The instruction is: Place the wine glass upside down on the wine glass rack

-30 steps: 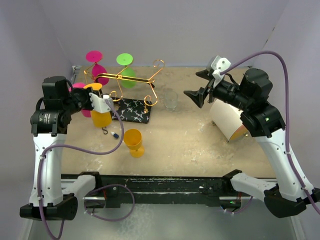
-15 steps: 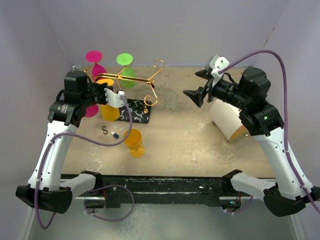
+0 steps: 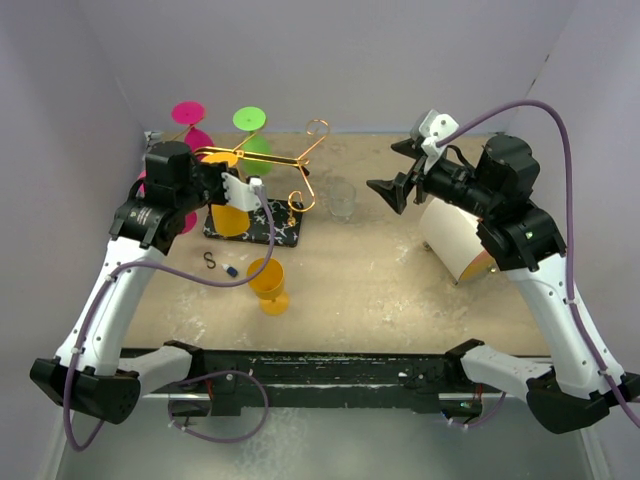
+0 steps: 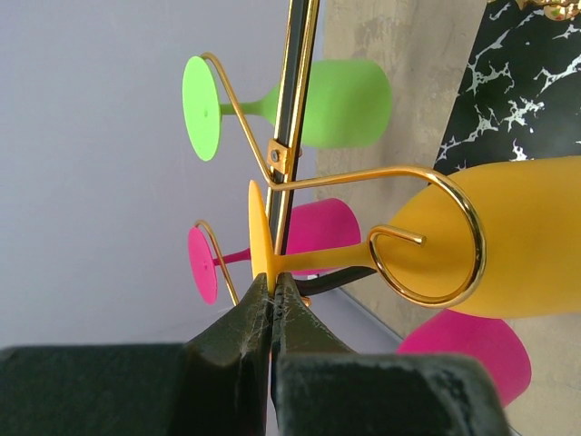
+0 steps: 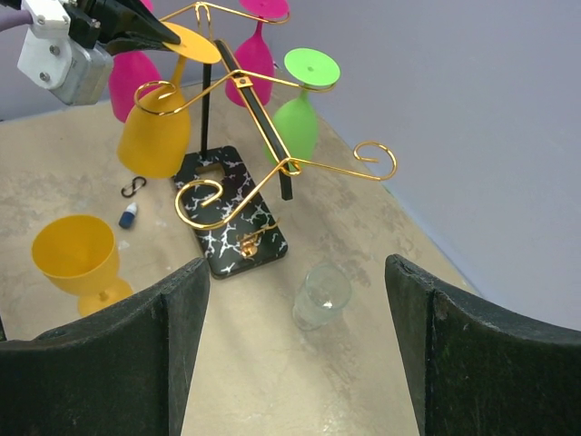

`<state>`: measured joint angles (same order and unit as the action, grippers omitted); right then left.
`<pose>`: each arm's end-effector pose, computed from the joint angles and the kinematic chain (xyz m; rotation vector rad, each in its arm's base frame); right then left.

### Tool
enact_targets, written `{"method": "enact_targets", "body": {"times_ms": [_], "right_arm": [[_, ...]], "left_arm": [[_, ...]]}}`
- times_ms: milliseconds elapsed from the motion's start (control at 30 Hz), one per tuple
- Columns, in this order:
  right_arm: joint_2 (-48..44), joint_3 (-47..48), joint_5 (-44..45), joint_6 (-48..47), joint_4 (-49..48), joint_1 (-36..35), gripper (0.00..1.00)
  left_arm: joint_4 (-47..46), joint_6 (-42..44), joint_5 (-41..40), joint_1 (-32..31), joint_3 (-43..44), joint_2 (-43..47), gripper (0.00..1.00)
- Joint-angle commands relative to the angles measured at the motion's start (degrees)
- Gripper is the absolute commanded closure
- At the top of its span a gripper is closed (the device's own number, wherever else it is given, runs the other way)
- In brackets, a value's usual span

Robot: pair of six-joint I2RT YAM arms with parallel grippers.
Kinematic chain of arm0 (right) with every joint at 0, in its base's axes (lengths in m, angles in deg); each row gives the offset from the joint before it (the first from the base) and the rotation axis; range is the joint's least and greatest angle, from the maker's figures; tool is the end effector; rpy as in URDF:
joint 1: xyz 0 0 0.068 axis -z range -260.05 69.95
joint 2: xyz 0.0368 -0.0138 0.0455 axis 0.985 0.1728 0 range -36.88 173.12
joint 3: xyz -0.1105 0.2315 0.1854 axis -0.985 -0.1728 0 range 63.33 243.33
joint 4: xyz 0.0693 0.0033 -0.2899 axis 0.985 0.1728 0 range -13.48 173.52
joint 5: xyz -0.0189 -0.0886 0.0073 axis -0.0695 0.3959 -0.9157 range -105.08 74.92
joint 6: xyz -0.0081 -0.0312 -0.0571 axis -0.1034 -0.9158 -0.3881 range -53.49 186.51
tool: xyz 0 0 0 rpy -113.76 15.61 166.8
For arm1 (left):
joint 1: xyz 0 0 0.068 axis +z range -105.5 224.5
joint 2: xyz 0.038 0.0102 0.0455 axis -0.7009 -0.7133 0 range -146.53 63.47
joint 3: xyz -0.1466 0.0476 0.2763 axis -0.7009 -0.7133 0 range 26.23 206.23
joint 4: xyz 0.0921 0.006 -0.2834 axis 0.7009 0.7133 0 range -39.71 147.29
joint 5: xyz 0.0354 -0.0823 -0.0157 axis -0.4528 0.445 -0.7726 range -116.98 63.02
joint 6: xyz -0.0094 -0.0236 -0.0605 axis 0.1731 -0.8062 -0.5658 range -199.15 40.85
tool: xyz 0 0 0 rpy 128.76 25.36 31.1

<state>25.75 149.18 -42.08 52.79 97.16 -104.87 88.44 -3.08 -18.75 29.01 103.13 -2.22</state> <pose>0.2033 0.1198 0.5602 -0.8542 1.2971 0.5123 0.2592 -0.0794 0.4523 1.5494 1.3802 0.5128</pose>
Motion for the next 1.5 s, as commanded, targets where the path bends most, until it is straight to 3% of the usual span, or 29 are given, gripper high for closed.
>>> {"method": "enact_targets", "body": {"times_ms": [0,600,867,1467], "right_arm": [[0.0,0.2,-0.9,-0.3,-2.7,0.3,0.19],[-0.4,-0.5,-1.6,0.1,-3.1,1.2,0.18],[-0.6,-0.8,-1.9,0.2,-3.3,1.4,0.18],[-0.6,-0.9,-2.3,0.5,-3.4,1.9,0.17]], "left_arm": [[-4.1,-2.4,0.7,-0.5,-0.1,0.3,1.0],[-6.0,-5.2,4.2,-1.6,0.2,-0.6,1.0],[-1.1,-6.2,7.8,-2.0,0.9,0.6,1.0],[3.8,-7.7,8.1,-2.2,0.5,4.1,1.0]]}}
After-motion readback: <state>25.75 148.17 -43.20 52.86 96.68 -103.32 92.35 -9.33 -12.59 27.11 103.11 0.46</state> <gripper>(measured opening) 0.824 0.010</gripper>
